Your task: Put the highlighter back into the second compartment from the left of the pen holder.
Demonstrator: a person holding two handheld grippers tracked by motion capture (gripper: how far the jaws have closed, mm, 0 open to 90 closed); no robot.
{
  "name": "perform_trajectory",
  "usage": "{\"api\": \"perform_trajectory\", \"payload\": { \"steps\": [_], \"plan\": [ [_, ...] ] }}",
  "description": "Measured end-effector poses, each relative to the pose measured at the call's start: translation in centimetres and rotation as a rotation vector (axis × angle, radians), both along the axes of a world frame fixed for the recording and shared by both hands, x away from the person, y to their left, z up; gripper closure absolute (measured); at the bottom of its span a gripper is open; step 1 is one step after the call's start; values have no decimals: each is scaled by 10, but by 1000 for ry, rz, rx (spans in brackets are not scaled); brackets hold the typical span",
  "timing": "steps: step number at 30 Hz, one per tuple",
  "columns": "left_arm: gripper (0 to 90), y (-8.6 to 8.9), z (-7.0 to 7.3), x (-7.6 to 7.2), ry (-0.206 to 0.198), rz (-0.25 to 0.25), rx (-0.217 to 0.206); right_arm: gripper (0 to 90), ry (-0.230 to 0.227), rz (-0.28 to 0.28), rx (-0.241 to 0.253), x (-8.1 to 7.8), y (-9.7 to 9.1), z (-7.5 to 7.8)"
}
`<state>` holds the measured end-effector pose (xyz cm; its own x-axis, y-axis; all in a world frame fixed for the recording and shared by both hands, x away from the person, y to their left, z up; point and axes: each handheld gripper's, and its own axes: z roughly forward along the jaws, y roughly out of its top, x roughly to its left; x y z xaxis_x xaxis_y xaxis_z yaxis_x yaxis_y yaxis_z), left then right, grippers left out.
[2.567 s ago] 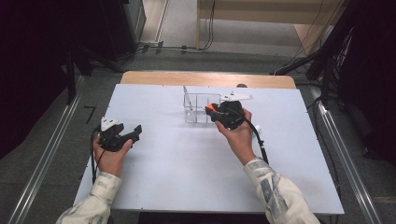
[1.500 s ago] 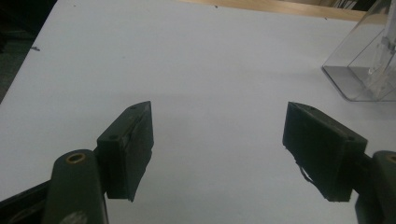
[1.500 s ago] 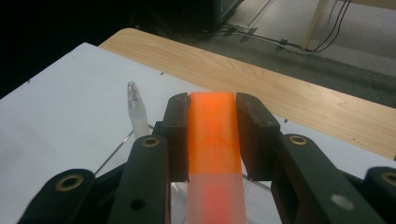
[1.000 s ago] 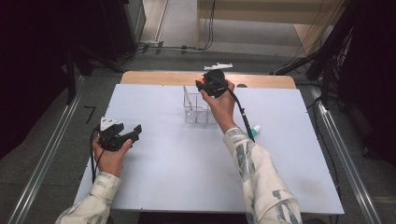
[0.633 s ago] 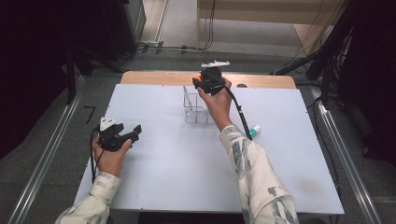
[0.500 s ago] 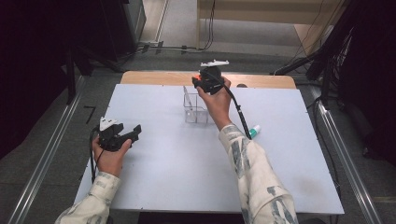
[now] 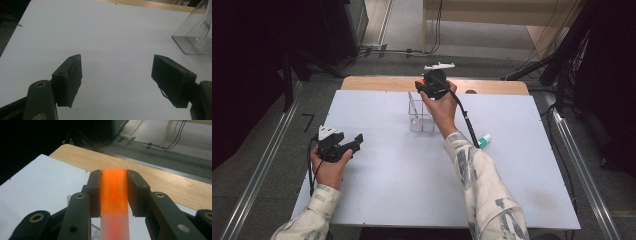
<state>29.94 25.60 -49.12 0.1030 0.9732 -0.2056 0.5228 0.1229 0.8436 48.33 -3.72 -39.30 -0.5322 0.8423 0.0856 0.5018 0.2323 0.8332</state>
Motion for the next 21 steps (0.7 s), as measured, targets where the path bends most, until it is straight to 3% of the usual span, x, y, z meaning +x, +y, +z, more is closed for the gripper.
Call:
{"api": "perform_trajectory", "payload": {
  "steps": [11,21],
  "plan": [
    [252,0,0,0,1,0,2,646,-3,9,-4,-6,1,-1],
    [252,-1,0,0,-4,-2,4,646,-8,9,13,-20,-13,-7]
  ]
}}
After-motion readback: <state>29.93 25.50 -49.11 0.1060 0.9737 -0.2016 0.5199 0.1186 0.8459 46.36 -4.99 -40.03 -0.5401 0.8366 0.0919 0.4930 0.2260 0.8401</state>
